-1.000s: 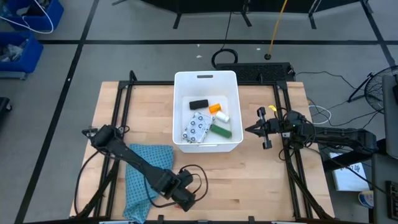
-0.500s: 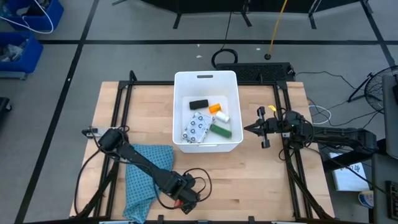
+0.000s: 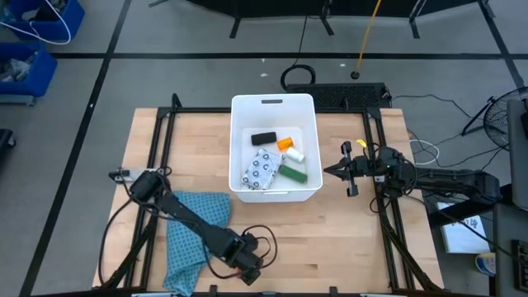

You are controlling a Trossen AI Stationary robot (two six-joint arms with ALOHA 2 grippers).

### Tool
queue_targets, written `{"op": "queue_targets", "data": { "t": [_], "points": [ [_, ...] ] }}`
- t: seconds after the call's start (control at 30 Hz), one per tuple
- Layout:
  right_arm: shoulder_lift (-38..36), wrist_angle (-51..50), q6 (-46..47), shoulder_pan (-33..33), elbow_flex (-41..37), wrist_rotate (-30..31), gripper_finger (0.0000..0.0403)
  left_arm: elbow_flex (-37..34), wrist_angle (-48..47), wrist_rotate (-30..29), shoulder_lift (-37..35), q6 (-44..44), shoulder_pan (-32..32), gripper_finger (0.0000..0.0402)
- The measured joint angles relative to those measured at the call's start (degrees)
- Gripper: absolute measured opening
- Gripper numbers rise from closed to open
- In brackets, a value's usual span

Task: Pick & place medical supplies in basket/bin
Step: Put the red bottle into the white bin

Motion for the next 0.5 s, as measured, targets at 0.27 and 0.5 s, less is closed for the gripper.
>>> {"op": "queue_targets", "data": {
  "t": [0.27,0.5],
  "points": [
    [0.0,0.0,0.0,0.0,0.0,0.0,0.0,-3.9,3.2,1.3,-0.5,0.8,0.2,0.0397],
    [0.0,0.0,0.0,0.0,0.0,0.0,0.0,-4.0,2.9,1.3,-0.3,5.3,0.2,0.037]
  ]
}}
